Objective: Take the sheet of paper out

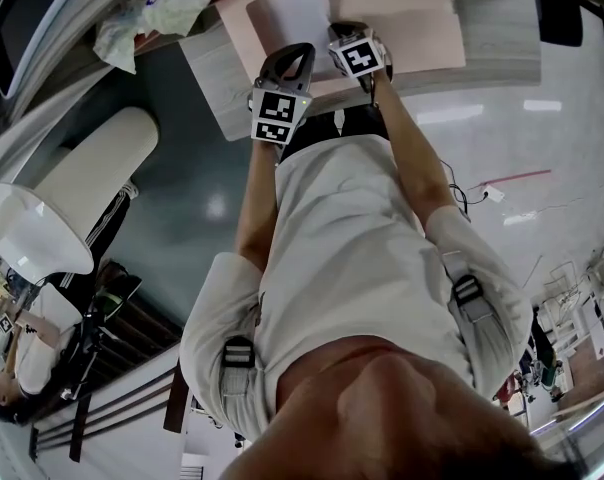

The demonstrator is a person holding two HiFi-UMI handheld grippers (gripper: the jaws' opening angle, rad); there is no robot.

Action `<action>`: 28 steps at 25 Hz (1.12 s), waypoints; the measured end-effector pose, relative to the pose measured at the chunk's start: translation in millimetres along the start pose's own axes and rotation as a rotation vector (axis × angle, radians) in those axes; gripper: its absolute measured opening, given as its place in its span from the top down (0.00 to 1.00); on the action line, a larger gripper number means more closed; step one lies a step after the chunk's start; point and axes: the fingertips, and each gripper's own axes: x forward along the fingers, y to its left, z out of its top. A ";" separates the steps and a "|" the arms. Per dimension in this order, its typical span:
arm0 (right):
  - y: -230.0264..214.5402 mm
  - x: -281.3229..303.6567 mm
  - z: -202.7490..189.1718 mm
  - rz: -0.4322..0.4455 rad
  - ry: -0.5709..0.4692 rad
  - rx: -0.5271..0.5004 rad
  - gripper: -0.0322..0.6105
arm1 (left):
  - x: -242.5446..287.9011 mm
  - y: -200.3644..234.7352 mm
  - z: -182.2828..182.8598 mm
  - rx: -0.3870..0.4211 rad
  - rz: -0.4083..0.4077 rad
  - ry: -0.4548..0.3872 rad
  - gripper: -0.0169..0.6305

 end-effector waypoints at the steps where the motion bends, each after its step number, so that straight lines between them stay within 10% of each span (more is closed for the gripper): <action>1: -1.3 -0.8 -0.1 -0.003 -0.002 0.002 0.92 | 0.3 -0.5 0.4 0.002 -0.002 0.000 0.94; 28: -37.9 -41.6 -6.1 -0.079 -0.073 0.076 0.92 | 17.4 -26.9 17.2 0.064 -0.079 -0.010 0.94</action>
